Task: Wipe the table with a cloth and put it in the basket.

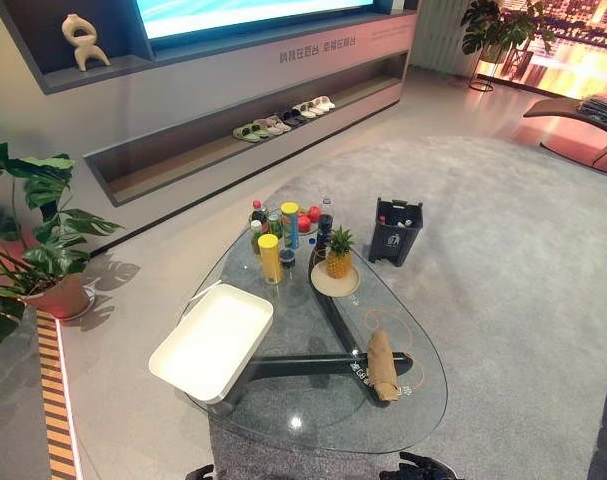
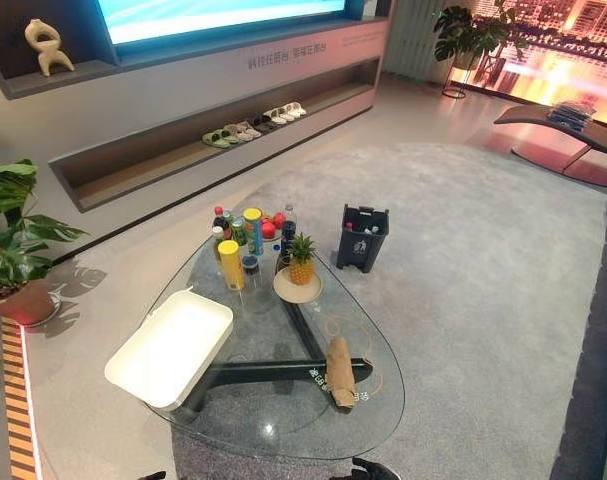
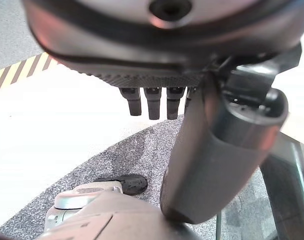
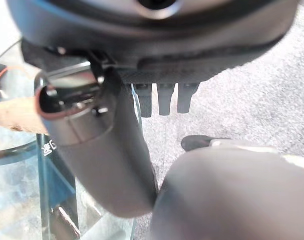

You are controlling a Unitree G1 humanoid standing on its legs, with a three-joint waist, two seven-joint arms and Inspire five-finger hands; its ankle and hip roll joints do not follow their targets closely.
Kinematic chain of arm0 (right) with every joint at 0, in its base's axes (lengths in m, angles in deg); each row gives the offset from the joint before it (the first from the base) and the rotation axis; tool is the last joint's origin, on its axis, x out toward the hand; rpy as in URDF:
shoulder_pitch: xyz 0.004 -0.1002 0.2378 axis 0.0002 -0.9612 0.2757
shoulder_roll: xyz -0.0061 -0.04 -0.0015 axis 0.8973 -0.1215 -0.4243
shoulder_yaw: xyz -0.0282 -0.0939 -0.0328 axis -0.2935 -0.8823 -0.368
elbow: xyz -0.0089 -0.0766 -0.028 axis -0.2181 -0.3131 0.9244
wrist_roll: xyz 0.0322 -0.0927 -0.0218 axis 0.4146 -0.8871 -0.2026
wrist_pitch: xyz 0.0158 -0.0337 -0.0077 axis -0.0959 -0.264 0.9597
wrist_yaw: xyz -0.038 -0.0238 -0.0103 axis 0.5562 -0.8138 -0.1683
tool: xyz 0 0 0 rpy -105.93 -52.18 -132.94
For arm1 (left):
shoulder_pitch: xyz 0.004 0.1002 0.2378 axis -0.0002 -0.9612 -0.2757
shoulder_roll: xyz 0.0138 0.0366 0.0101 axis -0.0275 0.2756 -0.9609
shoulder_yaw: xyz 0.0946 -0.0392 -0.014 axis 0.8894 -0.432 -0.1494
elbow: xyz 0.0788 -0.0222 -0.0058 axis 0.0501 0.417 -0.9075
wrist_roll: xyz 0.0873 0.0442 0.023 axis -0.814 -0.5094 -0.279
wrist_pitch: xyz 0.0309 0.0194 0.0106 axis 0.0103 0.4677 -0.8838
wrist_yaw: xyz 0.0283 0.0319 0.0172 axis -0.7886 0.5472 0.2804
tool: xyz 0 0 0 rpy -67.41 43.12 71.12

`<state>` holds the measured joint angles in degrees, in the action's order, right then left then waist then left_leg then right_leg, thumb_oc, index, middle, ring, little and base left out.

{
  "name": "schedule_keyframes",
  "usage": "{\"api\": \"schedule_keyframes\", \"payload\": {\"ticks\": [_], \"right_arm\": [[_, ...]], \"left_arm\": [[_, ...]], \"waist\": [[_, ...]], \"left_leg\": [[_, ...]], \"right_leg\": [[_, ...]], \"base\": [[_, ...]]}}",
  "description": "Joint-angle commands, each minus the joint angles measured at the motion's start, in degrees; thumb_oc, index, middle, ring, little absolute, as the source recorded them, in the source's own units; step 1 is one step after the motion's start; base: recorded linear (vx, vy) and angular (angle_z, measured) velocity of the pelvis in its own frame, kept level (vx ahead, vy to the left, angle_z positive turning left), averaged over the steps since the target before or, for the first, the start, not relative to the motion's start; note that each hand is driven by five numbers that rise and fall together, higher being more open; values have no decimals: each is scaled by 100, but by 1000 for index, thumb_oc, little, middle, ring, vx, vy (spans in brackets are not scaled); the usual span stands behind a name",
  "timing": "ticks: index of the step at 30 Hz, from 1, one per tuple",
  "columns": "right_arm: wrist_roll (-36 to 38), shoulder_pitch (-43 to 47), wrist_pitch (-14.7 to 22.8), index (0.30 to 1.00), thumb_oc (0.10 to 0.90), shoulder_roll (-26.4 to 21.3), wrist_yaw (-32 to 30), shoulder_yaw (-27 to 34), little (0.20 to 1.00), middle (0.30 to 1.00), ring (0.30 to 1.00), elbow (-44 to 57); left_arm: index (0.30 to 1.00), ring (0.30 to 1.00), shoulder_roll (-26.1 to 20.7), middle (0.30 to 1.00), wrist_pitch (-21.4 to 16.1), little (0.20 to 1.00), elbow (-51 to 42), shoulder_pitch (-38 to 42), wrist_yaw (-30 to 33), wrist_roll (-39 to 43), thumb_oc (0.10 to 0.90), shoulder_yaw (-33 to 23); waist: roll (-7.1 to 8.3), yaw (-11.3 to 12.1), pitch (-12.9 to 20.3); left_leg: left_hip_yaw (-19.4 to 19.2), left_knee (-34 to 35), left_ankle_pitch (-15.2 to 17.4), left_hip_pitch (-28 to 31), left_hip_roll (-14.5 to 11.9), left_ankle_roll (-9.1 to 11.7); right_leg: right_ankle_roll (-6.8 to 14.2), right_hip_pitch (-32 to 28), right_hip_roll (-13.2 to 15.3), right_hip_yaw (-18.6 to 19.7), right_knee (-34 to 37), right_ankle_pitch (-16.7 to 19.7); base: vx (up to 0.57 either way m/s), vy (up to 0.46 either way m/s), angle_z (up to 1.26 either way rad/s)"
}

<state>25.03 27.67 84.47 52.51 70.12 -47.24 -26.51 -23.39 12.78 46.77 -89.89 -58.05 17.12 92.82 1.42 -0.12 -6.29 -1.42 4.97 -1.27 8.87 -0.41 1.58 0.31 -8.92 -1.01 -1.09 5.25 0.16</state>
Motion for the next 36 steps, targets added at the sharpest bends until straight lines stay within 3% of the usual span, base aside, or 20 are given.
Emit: {"api": "schedule_keyframes", "payload": {"ticks": [1,7,13,18,20,21,22,26,31,36], "right_arm": [[83,327,559,900,800,-139,-181,-114,900,900,900,-2],[246,415,968,900,800,-299,-219,-148,900,900,900,511],[931,733,1531,900,800,-479,-550,-156,900,900,900,1448],[948,821,1719,900,800,-566,-766,-51,900,900,900,1854],[844,978,1903,900,800,-688,-1098,11,900,900,900,2269],[843,978,1903,900,800,-688,-1099,11,900,900,900,2270],[1207,1021,1382,900,800,-720,-1372,31,900,900,900,2371],[928,945,1915,900,800,-842,-1643,262,900,900,900,2623],[851,1223,1994,900,800,-939,-2212,308,900,900,900,2963],[790,1680,1846,900,800,-1090,-2608,309,900,900,900,3277]], "left_arm": [[900,900,165,900,-206,900,325,364,187,-188,800,71],[900,900,76,900,-212,900,246,360,290,-108,800,130],[900,900,-152,900,-394,900,203,578,392,74,800,196],[900,900,-168,900,-565,900,91,601,388,185,800,204],[900,900,-181,900,-534,900,-62,675,426,340,800,304],[900,900,-181,900,-534,900,-62,675,426,340,800,304],[900,900,-185,900,-512,900,-78,695,430,365,800,305],[900,900,-289,900,-503,900,-185,734,358,471,800,249],[900,900,-299,900,-561,900,-255,886,368,652,800,297],[900,900,-266,900,-589,900,-331,1145,198,906,800,397]], "waist": [[91,28,-141],[195,86,-297],[336,79,-780],[325,59,-997],[289,34,-1240],[289,33,-1237],[279,27,-1291],[240,-44,-1575],[205,-49,-1870],[92,-67,-2227]], "left_leg": [[-70,-204,558,-18,227,-145],[-88,-451,610,-338,251,-193],[-72,-588,581,-847,248,-261],[-27,-660,564,-1043,270,-273],[-25,-863,552,-1332,309,-265],[-24,-867,553,-1338,309,-265],[-32,-907,550,-1400,315,-262],[-52,-1139,556,-1745,337,-292],[5,-1515,563,-2255,392,-278],[64,-2037,556,-2879,479,-233]], "right_leg": [[349,79,186,-134,-129,-118],[355,326,203,-94,-171,-53],[353,858,130,36,-266,71],[346,1064,106,37,-378,77],[335,1315,121,-9,-569,56],[335,1320,121,-11,-571,55],[331,1376,123,-24,-607,53],[311,1759,114,-36,-872,40],[261,2201,137,-105,-1178,10],[214,2807,219,-202,-1627,-23]], "base": [[0,0,0],[-7,-37,-3],[-109,-74,-3],[-30,-8,-9],[-67,26,3],[-62,30,5],[-32,28,4],[-60,47,2],[-59,36,0],[-60,70,1]]}}
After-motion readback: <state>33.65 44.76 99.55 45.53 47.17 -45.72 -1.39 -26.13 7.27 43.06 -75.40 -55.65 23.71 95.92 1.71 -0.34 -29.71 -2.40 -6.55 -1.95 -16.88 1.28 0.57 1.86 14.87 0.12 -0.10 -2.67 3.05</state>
